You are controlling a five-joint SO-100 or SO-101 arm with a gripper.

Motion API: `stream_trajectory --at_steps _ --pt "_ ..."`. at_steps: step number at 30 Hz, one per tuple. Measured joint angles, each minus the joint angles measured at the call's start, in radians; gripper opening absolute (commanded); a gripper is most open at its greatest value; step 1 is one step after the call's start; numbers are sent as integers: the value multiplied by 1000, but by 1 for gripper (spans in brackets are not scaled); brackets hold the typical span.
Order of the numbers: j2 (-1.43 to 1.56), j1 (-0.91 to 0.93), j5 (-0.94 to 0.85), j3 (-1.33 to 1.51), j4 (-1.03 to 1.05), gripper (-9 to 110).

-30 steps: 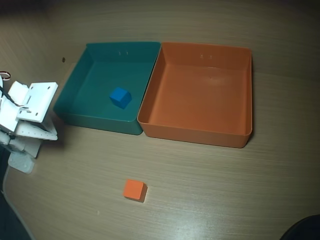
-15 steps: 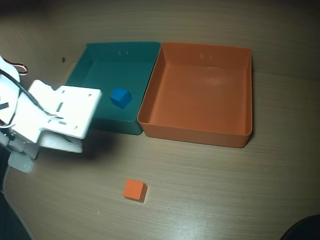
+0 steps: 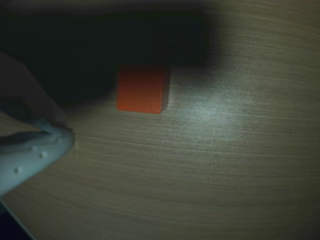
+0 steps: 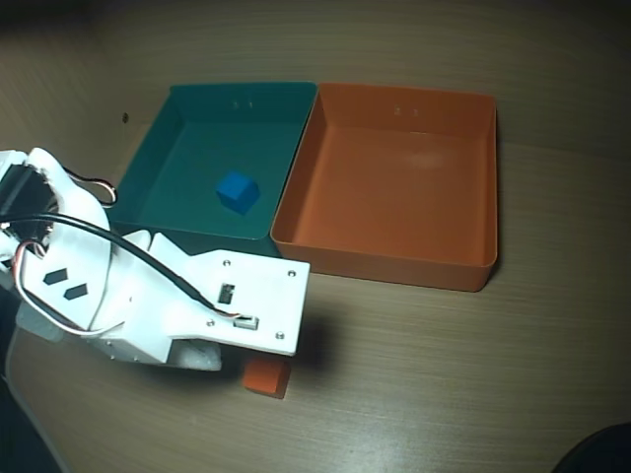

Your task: Grasp a cube and put it in the box.

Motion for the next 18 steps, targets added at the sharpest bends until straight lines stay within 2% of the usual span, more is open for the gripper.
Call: stream_trajectory --at_steps 8,18 --pt "-193 9 0 -91 -9 -6" --pt "-258 9 0 -91 -9 -5"
